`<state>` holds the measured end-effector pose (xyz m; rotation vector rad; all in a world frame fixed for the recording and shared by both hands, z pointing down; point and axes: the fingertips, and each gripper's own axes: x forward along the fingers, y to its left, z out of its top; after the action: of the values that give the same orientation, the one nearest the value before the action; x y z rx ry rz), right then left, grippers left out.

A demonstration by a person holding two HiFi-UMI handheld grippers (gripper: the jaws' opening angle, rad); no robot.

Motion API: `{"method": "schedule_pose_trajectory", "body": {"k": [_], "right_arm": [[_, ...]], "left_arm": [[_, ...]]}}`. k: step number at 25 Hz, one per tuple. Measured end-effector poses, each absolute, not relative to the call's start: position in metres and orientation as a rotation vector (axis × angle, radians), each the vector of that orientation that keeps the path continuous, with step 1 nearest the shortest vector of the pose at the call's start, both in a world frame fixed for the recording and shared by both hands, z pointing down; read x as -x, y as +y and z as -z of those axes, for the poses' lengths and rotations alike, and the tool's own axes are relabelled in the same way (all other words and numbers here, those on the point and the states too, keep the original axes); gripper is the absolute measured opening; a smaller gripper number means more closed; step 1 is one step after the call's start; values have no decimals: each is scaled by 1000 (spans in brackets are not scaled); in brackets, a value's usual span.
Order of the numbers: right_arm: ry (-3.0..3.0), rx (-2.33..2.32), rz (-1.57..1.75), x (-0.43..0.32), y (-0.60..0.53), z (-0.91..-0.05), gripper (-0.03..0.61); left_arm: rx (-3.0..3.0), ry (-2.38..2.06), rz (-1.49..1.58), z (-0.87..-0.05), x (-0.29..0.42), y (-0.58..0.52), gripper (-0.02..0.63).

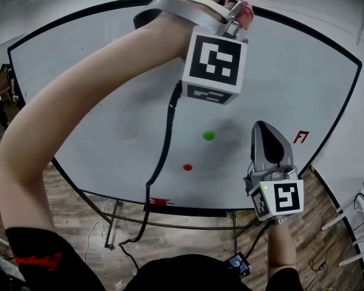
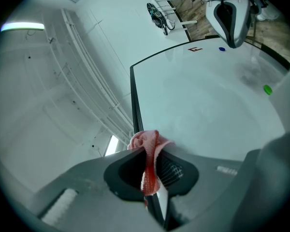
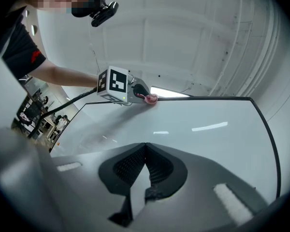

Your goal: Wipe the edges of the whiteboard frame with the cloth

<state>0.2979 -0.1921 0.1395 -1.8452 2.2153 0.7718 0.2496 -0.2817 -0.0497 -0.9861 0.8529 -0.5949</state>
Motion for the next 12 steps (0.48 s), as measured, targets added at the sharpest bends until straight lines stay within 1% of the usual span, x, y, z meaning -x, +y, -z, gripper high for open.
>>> {"method": "schedule_pose_trajectory", "body": {"k": [12], "right_arm": [[2234,1841,-747,-281,-193,-142,2]], "left_arm": [[981,858,594,50,-237,-285,48]]}}
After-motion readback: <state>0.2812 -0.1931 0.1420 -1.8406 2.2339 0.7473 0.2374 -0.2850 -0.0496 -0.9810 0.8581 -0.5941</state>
